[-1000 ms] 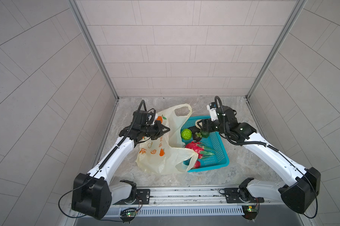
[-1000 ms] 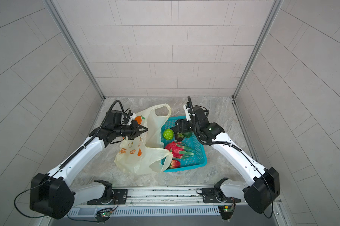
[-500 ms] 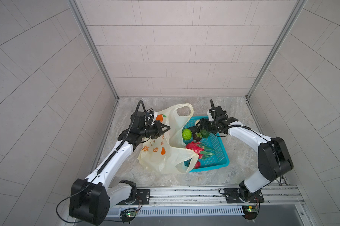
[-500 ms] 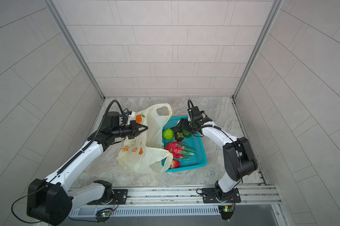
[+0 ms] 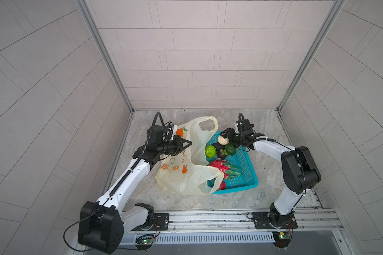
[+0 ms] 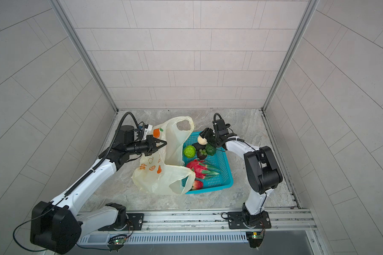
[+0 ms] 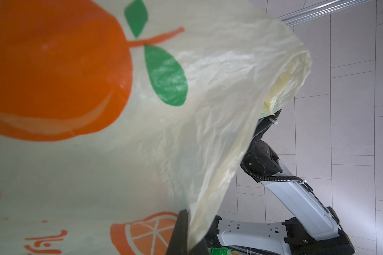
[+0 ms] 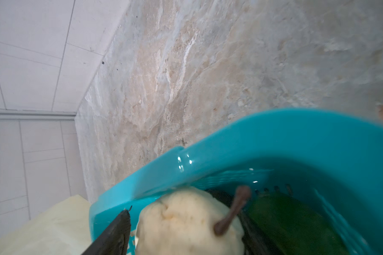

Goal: Place the fruits into the plastic bag
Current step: Pick up the fruit from the bin, then place the fruit in the plastic bag.

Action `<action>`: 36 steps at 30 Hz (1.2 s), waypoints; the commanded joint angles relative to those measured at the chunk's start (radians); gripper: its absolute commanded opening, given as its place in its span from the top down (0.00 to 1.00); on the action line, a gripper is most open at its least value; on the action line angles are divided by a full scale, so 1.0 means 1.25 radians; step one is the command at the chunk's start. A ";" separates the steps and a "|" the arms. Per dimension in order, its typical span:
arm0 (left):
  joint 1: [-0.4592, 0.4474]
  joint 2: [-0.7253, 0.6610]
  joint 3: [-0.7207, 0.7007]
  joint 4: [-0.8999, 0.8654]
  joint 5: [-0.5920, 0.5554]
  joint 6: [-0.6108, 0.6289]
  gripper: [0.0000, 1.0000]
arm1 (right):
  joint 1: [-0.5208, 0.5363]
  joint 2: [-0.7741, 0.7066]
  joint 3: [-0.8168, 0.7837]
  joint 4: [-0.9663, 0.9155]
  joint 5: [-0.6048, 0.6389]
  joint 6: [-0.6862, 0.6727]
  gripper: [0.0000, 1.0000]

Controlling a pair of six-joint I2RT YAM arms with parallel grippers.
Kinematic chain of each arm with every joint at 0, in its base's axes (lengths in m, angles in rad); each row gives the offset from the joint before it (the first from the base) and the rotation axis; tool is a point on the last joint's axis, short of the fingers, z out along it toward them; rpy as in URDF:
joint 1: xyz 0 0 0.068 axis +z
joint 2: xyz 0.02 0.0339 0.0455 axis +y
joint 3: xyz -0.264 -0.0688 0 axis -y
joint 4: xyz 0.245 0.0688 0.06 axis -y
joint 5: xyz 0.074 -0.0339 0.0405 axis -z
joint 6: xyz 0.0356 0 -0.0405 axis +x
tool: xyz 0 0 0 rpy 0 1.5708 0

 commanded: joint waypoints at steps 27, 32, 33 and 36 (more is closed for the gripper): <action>0.001 0.006 0.055 -0.039 0.020 0.055 1.00 | 0.212 -0.576 -0.141 -0.347 -0.035 -0.525 0.61; 0.002 0.001 0.068 -0.073 0.014 0.082 1.00 | 0.319 -0.546 -0.132 -0.315 -0.012 -0.550 0.58; 0.001 0.000 0.071 -0.086 0.010 0.089 1.00 | 0.331 -0.525 -0.119 -0.306 -0.011 -0.555 0.58; 0.001 -0.003 0.077 -0.123 0.000 0.107 1.00 | 0.371 -0.452 -0.066 -0.278 -0.008 -0.575 0.58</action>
